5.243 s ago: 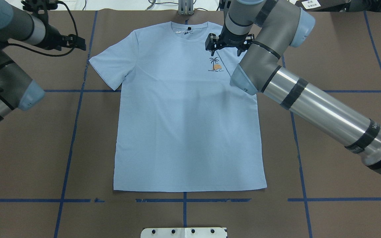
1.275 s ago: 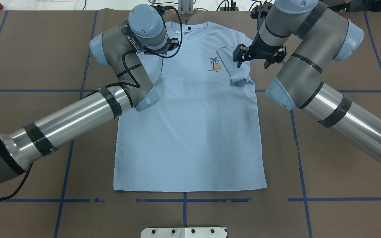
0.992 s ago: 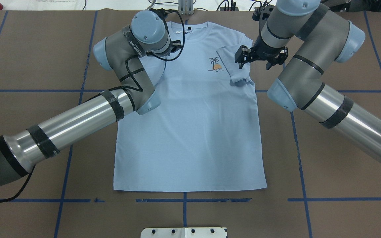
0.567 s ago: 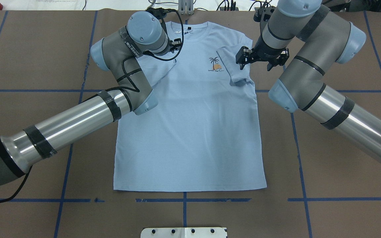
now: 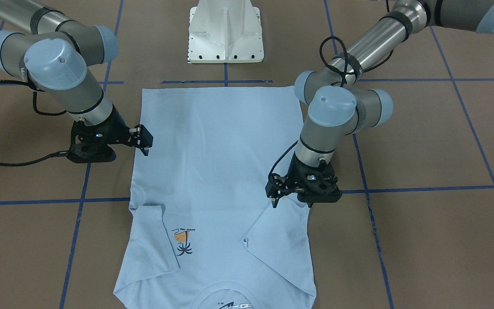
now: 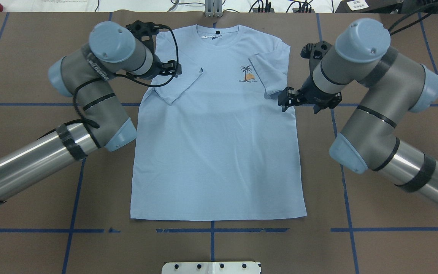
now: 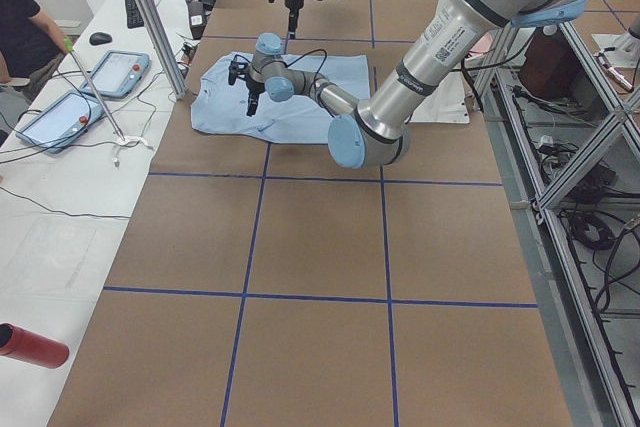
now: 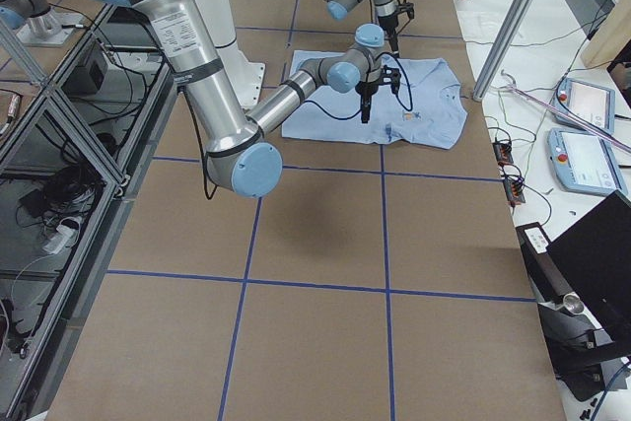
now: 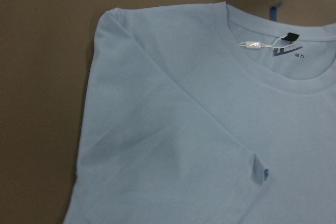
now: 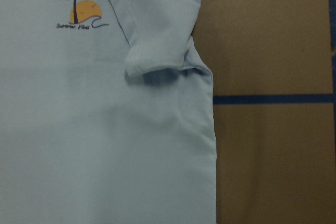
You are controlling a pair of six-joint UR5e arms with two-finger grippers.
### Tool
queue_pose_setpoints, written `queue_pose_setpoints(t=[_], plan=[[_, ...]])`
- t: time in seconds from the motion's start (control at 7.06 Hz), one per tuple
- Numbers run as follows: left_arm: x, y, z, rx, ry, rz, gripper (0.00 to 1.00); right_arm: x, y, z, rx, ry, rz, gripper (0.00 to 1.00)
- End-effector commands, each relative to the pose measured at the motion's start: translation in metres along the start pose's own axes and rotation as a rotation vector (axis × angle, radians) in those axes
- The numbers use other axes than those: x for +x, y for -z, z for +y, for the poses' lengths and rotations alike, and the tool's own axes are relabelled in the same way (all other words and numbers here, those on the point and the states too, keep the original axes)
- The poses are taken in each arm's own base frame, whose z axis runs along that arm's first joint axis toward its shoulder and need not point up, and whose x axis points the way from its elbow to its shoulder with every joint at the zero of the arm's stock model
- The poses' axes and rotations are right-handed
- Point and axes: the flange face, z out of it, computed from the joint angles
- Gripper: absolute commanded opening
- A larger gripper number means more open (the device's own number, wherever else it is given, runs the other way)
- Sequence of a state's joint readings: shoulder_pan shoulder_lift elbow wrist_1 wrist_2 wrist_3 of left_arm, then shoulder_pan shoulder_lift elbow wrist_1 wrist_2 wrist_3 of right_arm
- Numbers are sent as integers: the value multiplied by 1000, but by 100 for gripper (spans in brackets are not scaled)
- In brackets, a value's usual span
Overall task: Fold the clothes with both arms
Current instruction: 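Move both grippers to the hem corners nearest the robot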
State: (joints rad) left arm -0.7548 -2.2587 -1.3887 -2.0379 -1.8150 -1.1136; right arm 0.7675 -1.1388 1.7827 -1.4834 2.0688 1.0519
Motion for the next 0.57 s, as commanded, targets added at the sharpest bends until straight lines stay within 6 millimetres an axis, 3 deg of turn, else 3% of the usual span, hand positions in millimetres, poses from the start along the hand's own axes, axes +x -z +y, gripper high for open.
queue_pose_setpoints(t=[0.0,0.28,0.43], plan=[[-49,77,42,-6,-82,-13,100,16,4,85,-9,-16,4,100],[-77,110,67,-5,-87,5,100,28,-9,161,-17,1,-12,100],[-82,117,71,-2,-86,7,100,23,-31,202,-1,-43,-45,100]])
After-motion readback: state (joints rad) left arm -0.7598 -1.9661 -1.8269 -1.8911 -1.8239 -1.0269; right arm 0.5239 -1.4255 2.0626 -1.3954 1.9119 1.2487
